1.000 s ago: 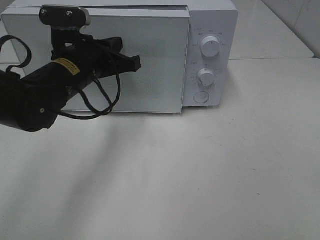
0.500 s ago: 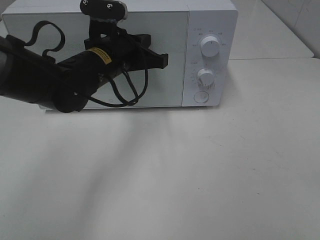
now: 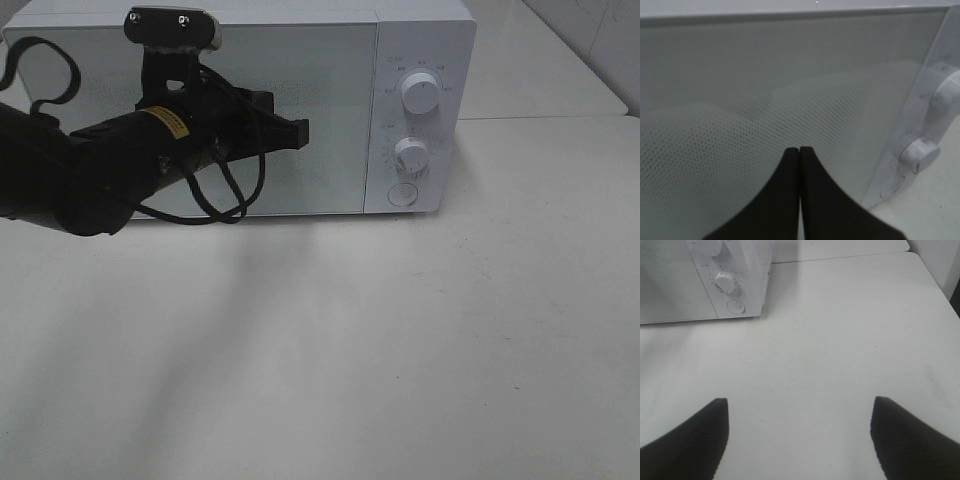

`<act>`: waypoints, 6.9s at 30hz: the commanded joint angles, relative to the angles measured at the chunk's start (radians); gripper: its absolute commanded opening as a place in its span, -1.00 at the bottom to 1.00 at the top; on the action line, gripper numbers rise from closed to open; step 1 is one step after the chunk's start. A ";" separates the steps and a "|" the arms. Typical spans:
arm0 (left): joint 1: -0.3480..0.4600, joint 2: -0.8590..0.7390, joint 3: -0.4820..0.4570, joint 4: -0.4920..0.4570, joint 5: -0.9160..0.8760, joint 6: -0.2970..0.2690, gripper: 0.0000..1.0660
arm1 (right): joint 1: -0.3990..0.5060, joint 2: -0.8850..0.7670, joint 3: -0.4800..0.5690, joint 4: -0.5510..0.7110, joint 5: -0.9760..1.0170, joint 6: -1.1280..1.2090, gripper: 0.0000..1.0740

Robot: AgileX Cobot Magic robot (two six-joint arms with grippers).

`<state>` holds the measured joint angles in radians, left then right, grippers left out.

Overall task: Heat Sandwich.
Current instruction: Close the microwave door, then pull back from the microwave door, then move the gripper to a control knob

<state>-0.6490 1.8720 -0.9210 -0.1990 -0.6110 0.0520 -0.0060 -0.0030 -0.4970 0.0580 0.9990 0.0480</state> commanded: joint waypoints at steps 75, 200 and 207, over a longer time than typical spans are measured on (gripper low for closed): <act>0.633 -1.519 0.365 0.121 1.760 -0.045 0.82 | -0.005 -0.029 0.003 0.007 -0.006 -0.005 0.42; 0.633 -1.894 0.408 0.099 1.680 -0.023 0.82 | -0.002 0.991 0.171 0.029 -1.456 -0.005 0.42; 0.633 -1.894 0.408 0.099 1.680 -0.023 0.82 | -0.002 1.091 0.256 0.067 -1.678 -0.008 0.42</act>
<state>-0.0170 -0.0060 -0.5160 -0.0900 1.0820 0.0280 -0.0060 1.0720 -0.2580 0.1190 -0.5890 0.0470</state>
